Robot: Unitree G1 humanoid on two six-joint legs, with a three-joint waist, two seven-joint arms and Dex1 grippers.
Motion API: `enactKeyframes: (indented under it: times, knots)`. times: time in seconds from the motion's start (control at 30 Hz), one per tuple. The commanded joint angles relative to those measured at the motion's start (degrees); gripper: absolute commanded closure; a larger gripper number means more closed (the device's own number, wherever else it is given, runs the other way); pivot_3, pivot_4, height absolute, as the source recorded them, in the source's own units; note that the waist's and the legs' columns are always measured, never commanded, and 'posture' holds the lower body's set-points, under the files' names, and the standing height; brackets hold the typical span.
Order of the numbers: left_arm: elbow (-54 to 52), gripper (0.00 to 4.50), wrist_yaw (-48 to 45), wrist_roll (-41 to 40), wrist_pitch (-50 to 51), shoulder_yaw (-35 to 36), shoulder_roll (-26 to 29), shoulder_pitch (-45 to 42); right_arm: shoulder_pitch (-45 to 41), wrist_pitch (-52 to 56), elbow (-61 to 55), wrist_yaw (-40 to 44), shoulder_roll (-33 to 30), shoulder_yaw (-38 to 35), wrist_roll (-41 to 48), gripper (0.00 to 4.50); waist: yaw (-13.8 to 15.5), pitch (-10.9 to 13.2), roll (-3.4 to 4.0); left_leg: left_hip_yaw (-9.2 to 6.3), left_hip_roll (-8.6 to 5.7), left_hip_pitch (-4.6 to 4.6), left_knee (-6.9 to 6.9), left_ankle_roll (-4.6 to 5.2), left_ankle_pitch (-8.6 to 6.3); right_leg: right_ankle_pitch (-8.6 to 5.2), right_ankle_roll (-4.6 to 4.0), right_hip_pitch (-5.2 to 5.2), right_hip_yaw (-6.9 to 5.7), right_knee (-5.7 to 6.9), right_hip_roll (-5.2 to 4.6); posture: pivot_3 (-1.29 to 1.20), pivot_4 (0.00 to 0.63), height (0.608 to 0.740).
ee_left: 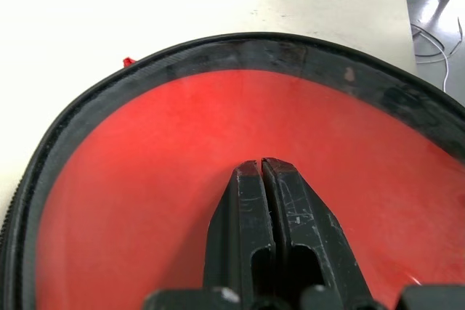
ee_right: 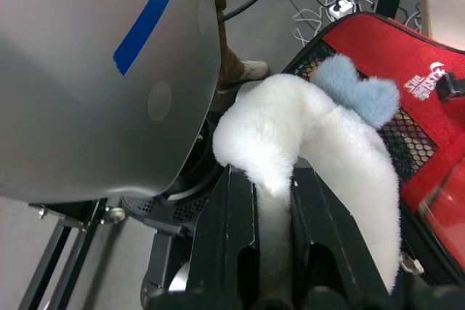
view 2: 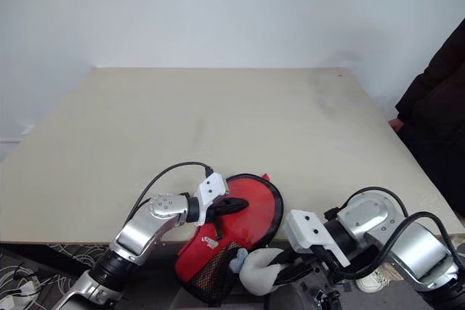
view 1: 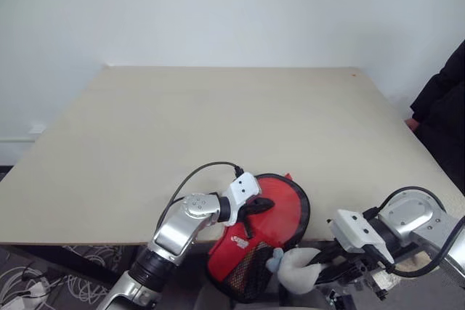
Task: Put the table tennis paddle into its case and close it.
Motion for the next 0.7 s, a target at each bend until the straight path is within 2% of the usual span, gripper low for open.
enactKeyframes:
  times: [0.03,0.43,0.5,0.53,0.7]
  knots:
    - [2.7,4.50,0.2,1.7,1.6,-0.6,0.9,0.6,-0.3,-0.9,-3.0,0.7,0.1,1.4,0.5,4.38,0.0,0.0,-0.01,0.00,-0.01,0.01,0.00,-0.01,-0.06,0.00,0.00,0.00,0.02,0.04,0.00,0.00,0.000,0.725]
    - [4.3,4.50,0.3,2.0,0.7,-1.0,0.1,-0.1,-1.9,-1.2,-0.7,0.0,-0.2,0.7,0.1,4.38,1.0,0.0,-0.04,-0.04,-0.03,0.12,0.04,-0.07,-0.25,0.01,0.00,0.05,0.03,0.21,0.07,0.00,0.000,0.725]
    - [4.6,4.50,0.3,2.0,0.6,-0.8,0.0,-0.4,-2.2,-1.2,-0.1,-0.2,-0.4,0.1,0.0,3.73,1.0,0.0,-0.04,-0.04,-0.01,0.13,0.11,-0.07,-0.25,0.01,0.01,0.06,0.02,0.21,0.07,0.00,0.000,0.725]
    - [4.7,4.50,0.3,2.0,0.6,-0.7,0.0,-0.5,-2.4,-1.2,0.3,-0.2,-0.4,-0.2,0.0,3.67,1.0,0.0,-0.04,-0.02,0.00,0.13,0.13,-0.07,-0.25,0.01,0.01,0.07,0.02,0.20,0.06,0.00,0.000,0.725]
    - [5.5,4.50,0.3,1.7,0.4,0.1,0.1,-1.1,-5.1,-0.6,3.3,-1.1,0.1,-2.0,0.4,2.23,1.0,0.0,-0.05,0.00,0.03,0.16,0.22,-0.06,-0.25,0.01,0.00,0.07,0.02,0.20,0.06,0.00,0.000,0.725]
